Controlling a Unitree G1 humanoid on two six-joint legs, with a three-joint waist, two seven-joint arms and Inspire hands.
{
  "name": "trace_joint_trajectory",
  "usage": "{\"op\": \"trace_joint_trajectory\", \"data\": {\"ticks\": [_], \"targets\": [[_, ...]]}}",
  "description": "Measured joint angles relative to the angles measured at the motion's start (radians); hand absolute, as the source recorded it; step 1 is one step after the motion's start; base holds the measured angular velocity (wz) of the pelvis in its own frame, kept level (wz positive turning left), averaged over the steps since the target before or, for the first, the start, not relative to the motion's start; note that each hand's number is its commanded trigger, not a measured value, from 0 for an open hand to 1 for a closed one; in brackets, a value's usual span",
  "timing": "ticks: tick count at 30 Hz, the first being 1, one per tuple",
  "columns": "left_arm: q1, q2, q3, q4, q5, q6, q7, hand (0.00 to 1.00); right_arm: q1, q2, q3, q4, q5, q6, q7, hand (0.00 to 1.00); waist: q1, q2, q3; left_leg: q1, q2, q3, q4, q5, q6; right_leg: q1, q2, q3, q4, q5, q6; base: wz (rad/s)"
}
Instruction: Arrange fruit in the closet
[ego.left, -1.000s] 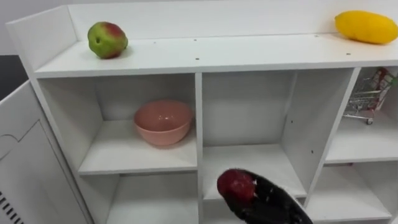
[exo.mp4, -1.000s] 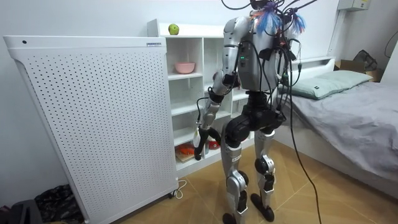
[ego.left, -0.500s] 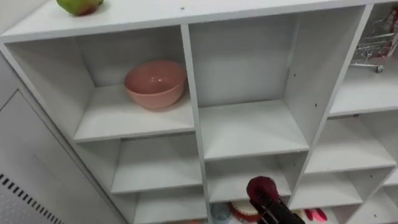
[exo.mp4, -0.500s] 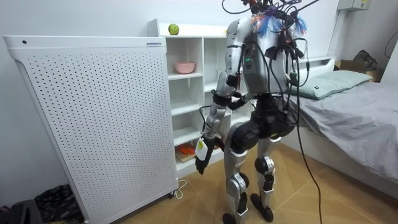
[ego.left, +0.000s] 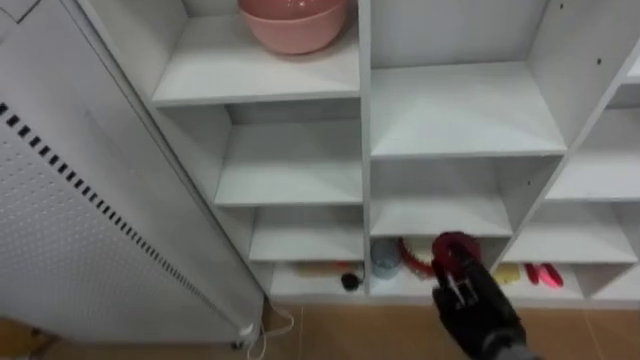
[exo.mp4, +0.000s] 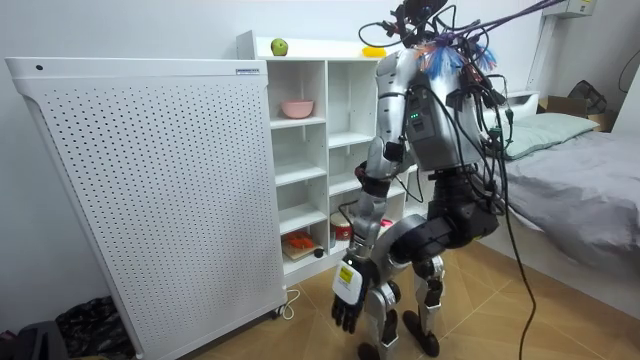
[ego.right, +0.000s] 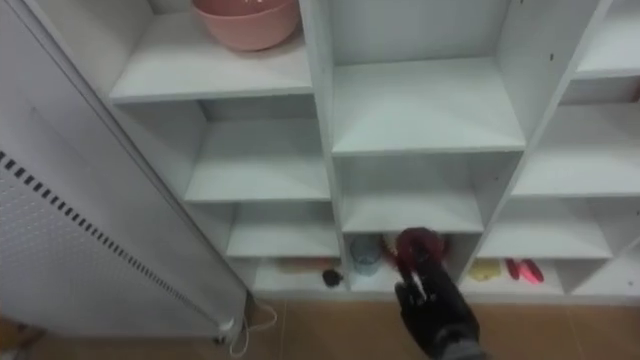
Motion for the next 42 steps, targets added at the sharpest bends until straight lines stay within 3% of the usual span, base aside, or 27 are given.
{"op": "trace_joint_trajectory", "data": {"ticks": [4, 8, 14, 19, 23, 24, 25, 26, 27, 30, 42], "targets": [[-0.004, -0.002, -0.061, 0.016, 0.059, 0.016, 0.009, 0.00, -0.042, -0.026, -0.004, 0.016, 0.034, 0.001, -0.001, 1.00, 0.008, -0.009, 0.0053, -0.075, 0.002, -0.009, 0.058, -0.014, -0.002, -0.062, -0.012, -0.012, 0.046, -0.007, -0.007, 0.10], [-0.014, -0.008, -0.081, 0.016, 0.118, 0.047, 0.025, 0.00, -0.080, -0.065, -0.021, 0.017, 0.053, 0.001, -0.013, 1.00, 0.009, -0.010, 0.0052, -0.148, 0.005, -0.011, 0.124, -0.026, 0.006, -0.125, -0.020, -0.014, 0.100, -0.019, -0.008, 0.05], [-0.025, -0.009, -0.082, 0.016, 0.119, 0.049, 0.027, 0.00, -0.150, -0.103, -0.031, 0.017, 0.091, -0.006, -0.059, 1.00, 0.006, -0.010, 0.0049, -0.207, 0.000, -0.014, 0.187, -0.042, 0.012, -0.178, -0.032, -0.012, 0.161, -0.037, -0.009, 0.04], [-0.030, -0.007, -0.123, 0.015, 0.117, 0.048, 0.062, 0.00, -0.210, -0.110, -0.033, 0.007, 0.096, -0.042, -0.123, 1.00, 0.003, -0.015, 0.0026, -0.246, 0.000, -0.019, 0.235, -0.056, 0.009, -0.215, -0.040, -0.015, 0.208, -0.053, -0.017, 0.04], [-0.029, 0.004, -0.137, 0.015, 0.120, 0.048, 0.064, 0.00, -0.244, -0.112, -0.034, -0.007, 0.090, -0.043, -0.170, 1.00, -0.009, -0.026, -0.0012, -0.270, 0.002, -0.021, 0.287, -0.079, 0.008, -0.237, -0.053, -0.019, 0.261, -0.081, -0.023, 0.02], [-0.029, 0.006, -0.137, 0.015, 0.120, 0.048, 0.064, 0.00, -0.255, -0.113, -0.034, -0.007, 0.088, -0.043, -0.177, 0.91, -0.014, -0.027, -0.0005, -0.274, 0.003, -0.021, 0.292, -0.079, 0.008, -0.240, -0.055, -0.021, 0.264, -0.081, -0.024, 0.06], [-0.027, 0.008, -0.137, 0.015, 0.120, 0.049, 0.064, 0.00, -0.269, -0.118, -0.034, -0.007, 0.085, -0.044, -0.188, 0.65, -0.022, -0.028, -0.0011, -0.279, 0.001, -0.021, 0.304, -0.083, 0.008, -0.243, -0.064, -0.026, 0.277, -0.084, -0.029, 0.00], [-0.026, 0.008, -0.139, 0.015, 0.120, 0.049, 0.064, 0.00, -0.273, -0.126, -0.034, -0.007, 0.082, -0.049, -0.194, 0.05, -0.023, -0.030, -0.0018, -0.280, 0.002, -0.022, 0.315, -0.090, 0.009, -0.244, -0.065, -0.025, 0.288, -0.087, -0.030, 0.00], [-0.026, 0.008, -0.139, 0.015, 0.120, 0.049, 0.064, 0.00, -0.275, -0.128, -0.034, -0.007, 0.082, -0.053, -0.198, 0.00, -0.024, -0.031, -0.0026, -0.281, 0.002, -0.022, 0.320, -0.092, 0.009, -0.244, -0.065, -0.025, 0.291, -0.089, -0.030, -0.05], [-0.026, 0.011, -0.139, 0.015, 0.120, 0.049, 0.063, 0.00, -0.277, -0.130, -0.035, -0.017, 0.083, -0.064, -0.212, 0.00, -0.026, -0.040, -0.0080, -0.291, 0.007, -0.022, 0.330, -0.097, 0.009, -0.250, -0.064, -0.027, 0.293, -0.091, -0.029, -0.04], [0.001, 0.017, -0.137, 0.014, 0.140, 0.062, 0.024, 0.00, -0.284, -0.142, -0.037, -0.018, 0.022, -0.064, -0.269, 0.00, -0.026, -0.046, -0.0073, -0.298, 0.017, -0.022, 0.363, -0.108, 0.016, -0.249, -0.065, -0.028, 0.314, -0.096, -0.026, 0.00]]}}
